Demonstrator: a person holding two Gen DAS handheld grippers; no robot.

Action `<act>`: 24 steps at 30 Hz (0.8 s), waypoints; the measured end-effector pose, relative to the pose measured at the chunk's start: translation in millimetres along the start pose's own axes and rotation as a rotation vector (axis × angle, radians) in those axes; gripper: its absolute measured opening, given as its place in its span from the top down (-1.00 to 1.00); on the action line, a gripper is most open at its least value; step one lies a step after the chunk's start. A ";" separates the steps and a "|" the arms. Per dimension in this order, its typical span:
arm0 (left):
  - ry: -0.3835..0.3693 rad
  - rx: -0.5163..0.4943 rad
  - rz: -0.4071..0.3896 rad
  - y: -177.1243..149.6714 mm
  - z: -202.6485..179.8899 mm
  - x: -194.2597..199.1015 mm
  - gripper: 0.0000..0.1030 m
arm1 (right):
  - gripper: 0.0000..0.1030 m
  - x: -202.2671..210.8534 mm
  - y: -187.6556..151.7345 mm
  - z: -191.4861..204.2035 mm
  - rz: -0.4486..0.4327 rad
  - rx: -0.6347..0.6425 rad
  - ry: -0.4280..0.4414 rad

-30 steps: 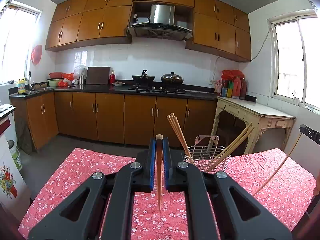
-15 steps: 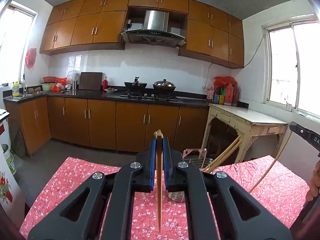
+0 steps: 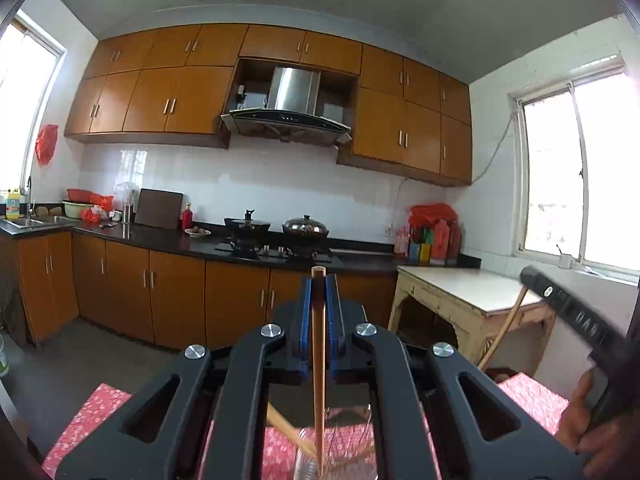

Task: Organize utensils
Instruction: 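Carry both upright chopsticks above the wire holder and lower them in, then open both tools to drop the chopsticks into the holder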

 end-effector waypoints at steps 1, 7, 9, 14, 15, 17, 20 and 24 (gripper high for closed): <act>0.011 0.002 -0.007 -1.1 -0.5 -7.8 0.87 | 0.85 -9.6 -2.3 0.3 0.000 0.005 -0.004; 0.051 0.029 -0.006 -25.0 2.5 -46.0 0.87 | 0.85 -56.2 -30.6 -2.1 0.011 0.029 -0.021; 0.053 0.030 0.022 -37.5 1.9 -57.4 0.87 | 0.85 -69.5 -44.2 -5.7 0.038 0.010 -0.021; 0.065 0.023 0.086 -69.3 3.8 -76.7 0.87 | 0.85 -92.6 -83.3 -20.6 0.129 -0.012 -0.039; 0.067 0.022 0.106 -76.6 5.0 -80.6 0.87 | 0.84 -95.9 -90.6 -23.4 0.149 -0.006 -0.050; 0.068 0.029 0.140 -86.8 8.2 -84.8 0.86 | 0.74 -98.0 -101.5 -31.8 0.181 0.001 -0.075; 0.058 0.039 0.171 -91.3 14.0 -80.5 0.58 | 0.26 -85.5 -98.4 -43.0 0.170 0.004 -0.096; 0.081 0.026 0.128 -79.0 21.4 -59.4 -0.38 | -0.14 -60.2 -87.4 -50.7 0.150 0.033 -0.128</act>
Point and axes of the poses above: each gripper's, at about its wrist camera, not at the fingertips, and x roughly against the way its jaws point, z to its left, y to its top, the point moved 9 cm from there along -x, roughly the way its jaws point, and after that the axes turned 3 degrees about y, right-handed, at the moved point
